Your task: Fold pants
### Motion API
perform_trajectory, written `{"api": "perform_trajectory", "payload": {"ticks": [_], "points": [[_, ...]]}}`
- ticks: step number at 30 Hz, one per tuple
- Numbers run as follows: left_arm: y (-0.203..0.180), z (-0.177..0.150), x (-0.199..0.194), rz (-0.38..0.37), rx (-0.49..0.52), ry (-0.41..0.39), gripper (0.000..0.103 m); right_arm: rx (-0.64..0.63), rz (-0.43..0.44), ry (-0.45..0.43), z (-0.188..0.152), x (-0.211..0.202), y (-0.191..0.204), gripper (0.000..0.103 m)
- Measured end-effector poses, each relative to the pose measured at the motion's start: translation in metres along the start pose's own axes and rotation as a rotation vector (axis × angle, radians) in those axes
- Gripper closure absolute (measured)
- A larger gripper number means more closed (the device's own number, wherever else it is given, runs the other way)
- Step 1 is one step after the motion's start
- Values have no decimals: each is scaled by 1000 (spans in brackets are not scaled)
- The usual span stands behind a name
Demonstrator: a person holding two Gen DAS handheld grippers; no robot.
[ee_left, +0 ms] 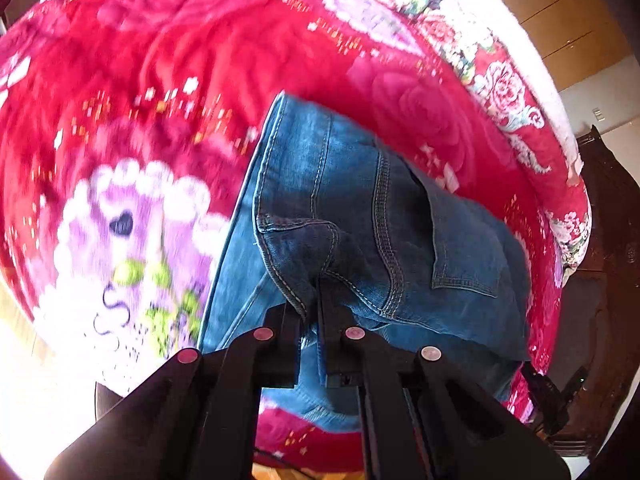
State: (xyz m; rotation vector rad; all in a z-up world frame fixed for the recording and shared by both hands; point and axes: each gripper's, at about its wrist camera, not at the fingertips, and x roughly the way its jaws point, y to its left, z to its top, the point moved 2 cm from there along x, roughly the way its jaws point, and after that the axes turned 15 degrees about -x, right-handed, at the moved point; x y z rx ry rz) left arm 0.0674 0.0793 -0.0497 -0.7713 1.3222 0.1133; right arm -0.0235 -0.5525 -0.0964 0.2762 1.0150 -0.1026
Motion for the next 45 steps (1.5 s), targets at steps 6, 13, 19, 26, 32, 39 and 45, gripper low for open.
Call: {"api": "perform_trajectory", "payload": {"ticks": [6,13,19,26,32,39,45], "points": [[32,-23,-32,-73,-53,63,88,130,66,-84,-44,-41,-19,64],[15,-25,-37,-236,-184,86,43,374,285,-147,-30,-31,-20,48],[-4,-21,3,-266,-300,197,43,484,334,-114,-16,16,-9,47],[-15,-13,30,-177,-307,178,51,506,314,-102,-11,42,-5,88],[-34,-12,5,-169,-168,123,95,434,372,-228,1,2,0,100],[-17,-51,-17,-166,-21,139,94,369,379,-258,-55,-54,-16,100],[29,-72,36,-84,-112,266,94,477,305,-122,-118,-6,-42,99]]}}
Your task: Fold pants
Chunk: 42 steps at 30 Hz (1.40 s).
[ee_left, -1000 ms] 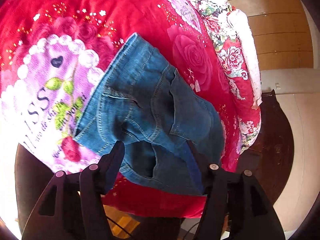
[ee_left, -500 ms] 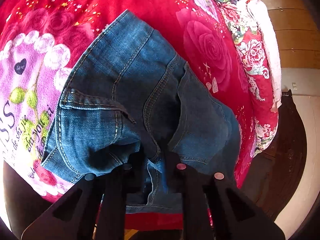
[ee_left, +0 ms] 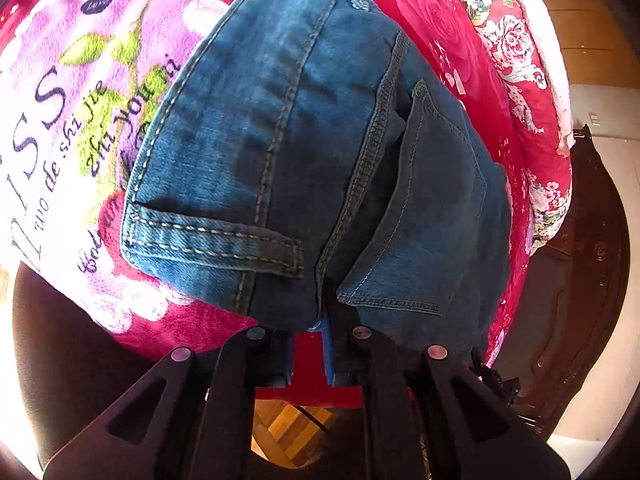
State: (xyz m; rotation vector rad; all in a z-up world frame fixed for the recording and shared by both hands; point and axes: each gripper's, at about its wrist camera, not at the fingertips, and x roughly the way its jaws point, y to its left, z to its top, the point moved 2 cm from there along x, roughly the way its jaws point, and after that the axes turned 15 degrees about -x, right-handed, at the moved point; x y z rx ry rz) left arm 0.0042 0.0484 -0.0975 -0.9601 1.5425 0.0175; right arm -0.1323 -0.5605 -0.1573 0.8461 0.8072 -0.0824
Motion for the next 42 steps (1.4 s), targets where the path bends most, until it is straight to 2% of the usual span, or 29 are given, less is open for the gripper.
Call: {"api": "perform_trajectory", "payload": {"ticks": [1,5,6,7,9,11,13,14,15,16,18,19,22,24,27,29,31,33,35,36,37,39,40,41,42], "points": [[0,0,-1,-1,2,1,94,13,4,-4,-1,3,-2,95],[-7,-4,-13,4,58,10,94,17,-17,21,3,9,-2,93],[-7,-7,-19,2,88,8,93,11,-27,27,5,7,-2,87],[-9,-8,-24,-2,121,9,93,-2,-50,29,7,2,-1,79],[-10,-13,-41,-12,187,21,92,-42,-114,20,10,-13,-3,72],[-7,-14,-59,-20,228,18,92,-94,-211,-11,19,-32,-2,72],[-5,-2,-78,-18,232,-29,92,-147,-264,-41,29,-45,6,71],[-7,10,-84,-25,216,-63,91,-189,-262,-48,37,-45,17,71],[-10,25,-88,-33,185,-95,84,-240,-247,-41,44,-41,32,71],[-11,41,-89,-45,134,-116,67,-300,-230,-26,49,-32,52,69],[-17,74,-83,-72,41,-132,49,-433,-170,17,57,-4,100,61],[-18,88,-78,-82,1,-127,49,-490,-129,42,60,13,125,57],[-23,116,-58,-89,-67,-69,49,-645,-23,150,62,78,201,56],[-25,128,-48,-67,-99,-52,49,-739,-2,226,57,120,243,56],[-26,135,-41,-97,-137,0,49,-908,-44,305,48,171,293,56],[-26,130,-40,-122,-127,25,47,-1002,-88,369,44,200,314,56],[-27,123,-41,-133,-92,49,44,-1065,-105,451,40,224,321,52],[-26,120,-38,-130,-61,84,43,-1148,-148,542,31,242,325,52],[-26,119,-31,-121,-48,112,43,-1267,-189,591,20,252,324,57],[-26,119,-29,-118,-48,118,43,-1304,-190,609,16,257,325,89],[-28,119,-27,-116,-45,116,44,-1311,-173,626,13,258,327,102],[-36,117,-30,-124,-26,89,45,-1360,-198,588,10,255,336,101],[-42,116,-32,-121,-9,65,46,-1364,-184,561,12,250,341,101],[-46,116,-32,-96,9,33,48,-1332,-178,521,20,246,342,101],[-49,117,-31,-61,25,1,56,-1278,-188,505,30,247,338,101]]}}
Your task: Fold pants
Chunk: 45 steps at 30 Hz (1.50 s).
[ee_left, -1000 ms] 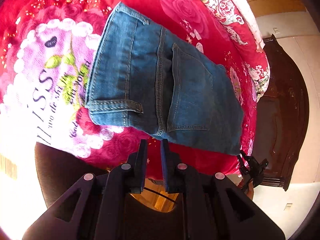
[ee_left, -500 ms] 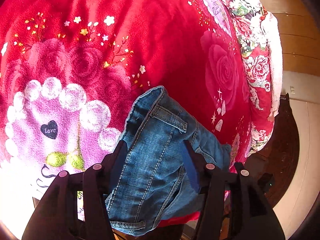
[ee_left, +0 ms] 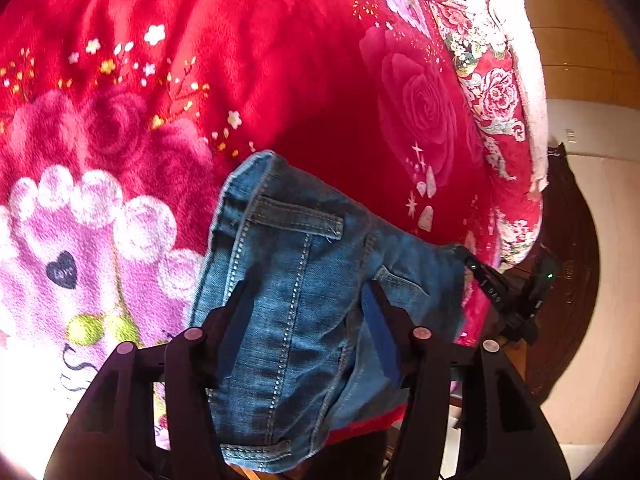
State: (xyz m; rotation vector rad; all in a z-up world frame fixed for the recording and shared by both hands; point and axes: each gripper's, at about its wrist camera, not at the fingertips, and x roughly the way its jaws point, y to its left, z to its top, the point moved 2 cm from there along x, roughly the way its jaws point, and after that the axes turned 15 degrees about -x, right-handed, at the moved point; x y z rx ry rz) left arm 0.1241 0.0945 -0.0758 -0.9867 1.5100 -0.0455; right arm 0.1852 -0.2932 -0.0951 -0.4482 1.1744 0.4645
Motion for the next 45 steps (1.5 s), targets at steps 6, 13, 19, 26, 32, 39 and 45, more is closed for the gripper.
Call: {"api": "perform_trajectory", "payload": {"ticks": [6,13,19,26,32,39,45], "points": [[6,-16,-32,-8,19,-47,68,193,-12,-29,-13,-1,-19,96],[39,-89,-67,-215,-37,55,39,424,68,-160,-70,-39,-47,76],[62,-99,-20,-193,-189,146,39,597,40,-150,-152,-58,-77,76],[47,-85,-27,-159,-159,59,39,861,-60,-131,-308,-107,-112,56],[34,-77,-12,-69,-118,10,51,1021,69,-148,-393,-89,-92,62],[-10,-79,-36,-7,113,-196,93,1002,39,-379,-380,-114,-77,96],[50,-75,-2,141,66,-124,89,1004,0,-244,-409,-90,-64,83]]}}
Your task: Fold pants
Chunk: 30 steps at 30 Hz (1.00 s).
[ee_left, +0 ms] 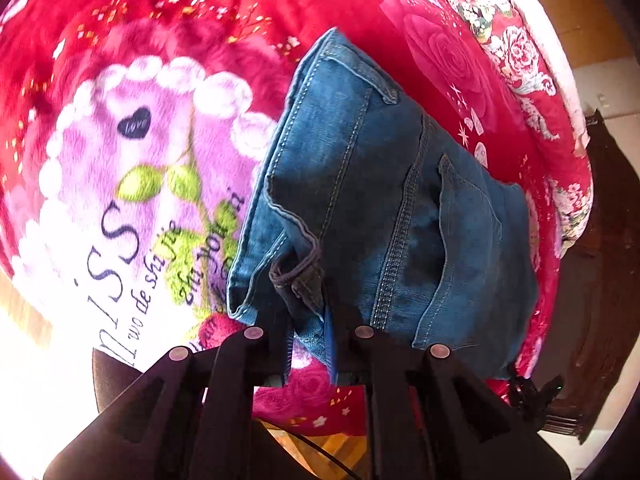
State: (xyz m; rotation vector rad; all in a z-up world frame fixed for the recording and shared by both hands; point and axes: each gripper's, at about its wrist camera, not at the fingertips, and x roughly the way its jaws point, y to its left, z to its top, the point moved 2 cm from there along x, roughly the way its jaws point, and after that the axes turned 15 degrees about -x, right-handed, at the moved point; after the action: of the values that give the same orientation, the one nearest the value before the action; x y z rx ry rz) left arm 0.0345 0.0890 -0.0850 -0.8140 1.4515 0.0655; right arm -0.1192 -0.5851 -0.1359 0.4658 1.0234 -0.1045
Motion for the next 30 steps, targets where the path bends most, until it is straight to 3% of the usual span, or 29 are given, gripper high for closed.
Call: {"api": "perform_trajectory", "payload": {"ticks": [4,8,12,15,18,23,24,25,27,28,30], "points": [[10,-1,-30,-31,26,15,70,23,-11,-54,2,-24,-9,75],[6,-5,-66,-31,44,-12,70,20,1,-159,30,-47,-15,64],[-54,-17,-83,-120,148,-45,67,8,78,-202,78,-32,0,60],[-124,-28,-55,-145,263,-11,54,-15,126,-169,113,1,19,59],[-191,-38,0,-137,336,89,54,-59,80,-120,136,32,37,59],[-286,-46,92,-128,334,248,54,-155,23,-45,148,62,54,60],[-300,-48,110,-104,329,262,54,-178,14,-29,148,66,55,70],[-311,-49,127,-67,328,268,54,-218,-22,-9,148,70,58,88],[-325,-53,154,12,316,260,57,-276,-53,14,151,74,62,91],[-329,-53,163,30,315,256,65,-279,-40,-13,156,68,64,92],[-326,-53,176,62,304,235,69,-240,-2,-120,166,50,62,94]]}}
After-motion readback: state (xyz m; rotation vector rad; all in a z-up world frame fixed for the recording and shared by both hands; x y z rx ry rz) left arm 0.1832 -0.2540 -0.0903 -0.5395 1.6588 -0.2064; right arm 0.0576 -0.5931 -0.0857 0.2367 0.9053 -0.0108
